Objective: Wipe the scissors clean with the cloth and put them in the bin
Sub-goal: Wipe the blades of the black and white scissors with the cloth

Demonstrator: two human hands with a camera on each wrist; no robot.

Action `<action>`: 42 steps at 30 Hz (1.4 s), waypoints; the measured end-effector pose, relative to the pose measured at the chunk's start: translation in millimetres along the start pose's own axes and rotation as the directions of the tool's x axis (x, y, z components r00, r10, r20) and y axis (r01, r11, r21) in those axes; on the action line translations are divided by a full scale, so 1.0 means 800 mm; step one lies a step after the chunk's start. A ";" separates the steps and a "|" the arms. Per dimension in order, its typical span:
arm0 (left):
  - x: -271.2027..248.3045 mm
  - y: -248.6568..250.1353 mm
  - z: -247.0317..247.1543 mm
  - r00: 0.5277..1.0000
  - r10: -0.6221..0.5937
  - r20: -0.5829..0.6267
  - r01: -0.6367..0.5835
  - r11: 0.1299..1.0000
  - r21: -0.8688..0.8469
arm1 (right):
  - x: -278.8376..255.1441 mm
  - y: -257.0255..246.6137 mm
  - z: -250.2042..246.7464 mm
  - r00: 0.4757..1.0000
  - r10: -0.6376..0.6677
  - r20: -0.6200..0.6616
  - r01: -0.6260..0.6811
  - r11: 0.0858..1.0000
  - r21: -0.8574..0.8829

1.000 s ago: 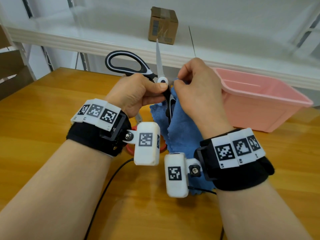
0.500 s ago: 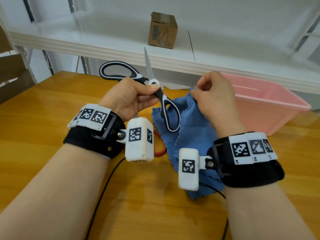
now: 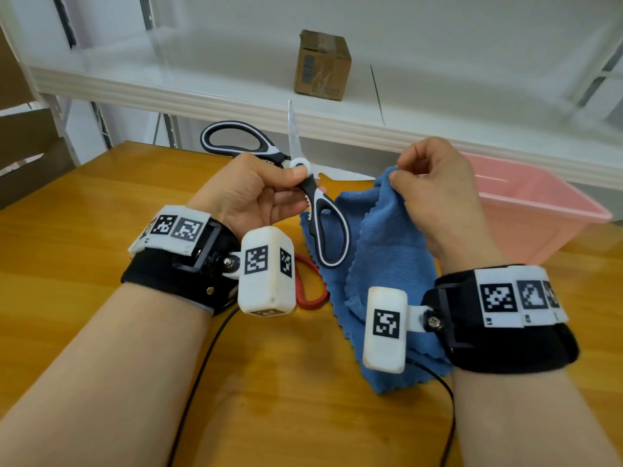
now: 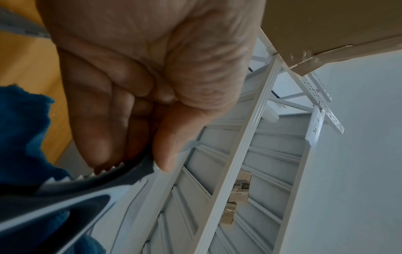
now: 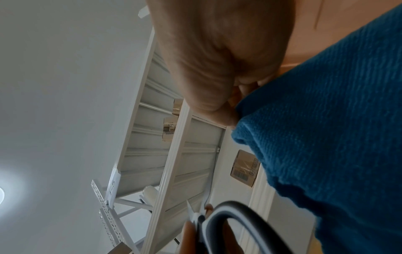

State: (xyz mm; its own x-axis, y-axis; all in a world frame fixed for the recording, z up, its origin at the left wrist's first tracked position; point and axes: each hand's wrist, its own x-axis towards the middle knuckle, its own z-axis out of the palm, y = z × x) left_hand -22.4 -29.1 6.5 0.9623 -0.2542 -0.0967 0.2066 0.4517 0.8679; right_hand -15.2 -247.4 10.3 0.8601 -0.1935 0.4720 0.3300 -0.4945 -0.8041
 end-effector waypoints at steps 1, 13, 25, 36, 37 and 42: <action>-0.001 0.000 0.001 1.000 -0.004 0.015 0.003 1.000 0.007 | -0.001 0.000 -0.001 1.000 -0.003 0.005 0.003 1.000 0.001; 0.006 -0.002 -0.003 0.997 -0.051 0.057 0.046 0.995 0.089 | 0.002 0.000 -0.018 0.999 -0.045 0.018 0.045 0.999 0.010; 0.010 -0.008 0.011 1.000 0.021 -0.021 -0.016 0.978 0.208 | 0.001 -0.004 -0.012 0.998 -0.052 0.019 0.052 0.998 0.022; 0.012 -0.014 0.025 0.996 0.082 -0.018 -0.065 0.888 0.456 | -0.021 -0.040 0.005 0.968 -0.204 0.145 0.238 0.932 -0.275; 0.011 -0.014 0.026 0.997 0.076 -0.012 -0.062 0.888 0.455 | -0.022 -0.042 0.007 0.968 -0.207 0.141 0.239 0.929 -0.282; 0.010 -0.012 0.022 0.999 0.037 -0.003 -0.033 0.920 0.391 | -0.021 -0.046 0.007 0.972 -0.189 0.138 0.220 0.938 -0.266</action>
State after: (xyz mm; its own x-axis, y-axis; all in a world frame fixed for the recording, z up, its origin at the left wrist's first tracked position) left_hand -19.9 -50.8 5.9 0.9697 -0.2351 -0.0663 0.0895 0.0895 0.9920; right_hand -39.8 -221.1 30.0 0.8276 0.0220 0.5609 0.3952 -0.7324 -0.5544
